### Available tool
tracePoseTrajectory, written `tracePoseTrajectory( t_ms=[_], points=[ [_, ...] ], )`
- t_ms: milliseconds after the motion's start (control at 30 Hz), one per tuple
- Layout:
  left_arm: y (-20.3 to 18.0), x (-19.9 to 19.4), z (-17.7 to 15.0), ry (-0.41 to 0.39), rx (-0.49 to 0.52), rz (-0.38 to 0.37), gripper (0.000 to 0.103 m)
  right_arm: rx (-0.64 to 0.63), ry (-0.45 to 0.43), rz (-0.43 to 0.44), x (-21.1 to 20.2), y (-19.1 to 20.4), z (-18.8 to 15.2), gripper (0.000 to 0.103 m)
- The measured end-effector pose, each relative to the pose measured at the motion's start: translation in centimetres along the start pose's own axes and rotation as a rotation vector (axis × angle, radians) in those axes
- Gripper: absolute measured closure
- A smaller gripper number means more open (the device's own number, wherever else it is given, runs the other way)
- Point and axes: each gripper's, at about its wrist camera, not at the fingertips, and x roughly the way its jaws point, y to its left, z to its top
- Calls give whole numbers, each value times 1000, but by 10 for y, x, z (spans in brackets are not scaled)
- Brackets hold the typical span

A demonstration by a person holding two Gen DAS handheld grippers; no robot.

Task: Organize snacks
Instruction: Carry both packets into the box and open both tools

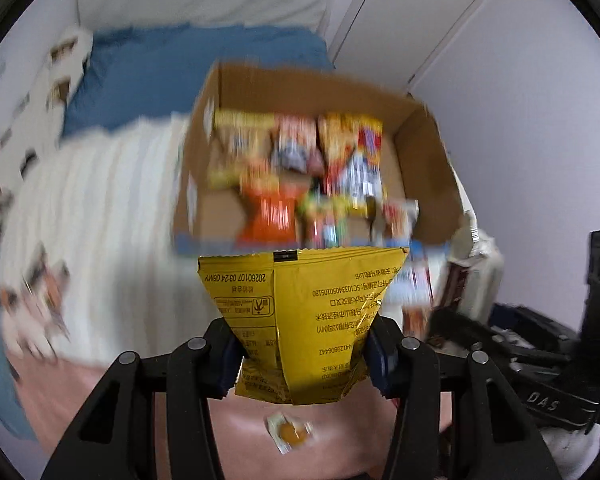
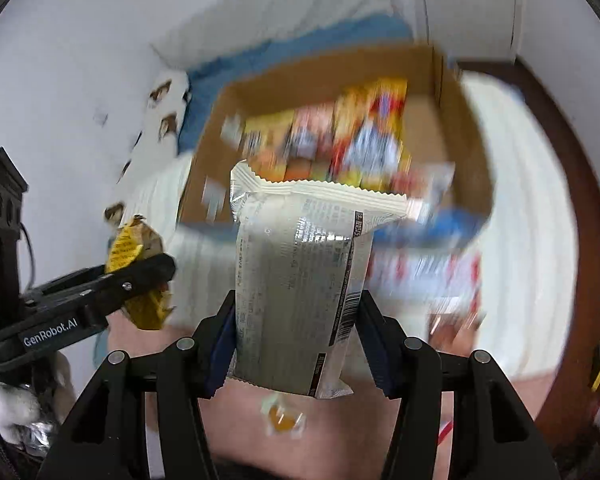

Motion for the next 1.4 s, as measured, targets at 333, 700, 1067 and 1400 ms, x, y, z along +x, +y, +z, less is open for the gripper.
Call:
tracePoseTrajectory(
  t_ms=[333,700,1067,1400],
  points=[
    [35,104,85,249,53,264,54,-35,82,-205,52,-43,129,44],
    [59,162,93,362,72,343,53,-122,222,-389,128,-77,176,43],
    [64,163,104,311,35,243,9,-40,234,-336,142,-89,180,10],
    [64,131,109,214,-30,168,9,2,156,-288,107,-80,150,7]
  ],
)
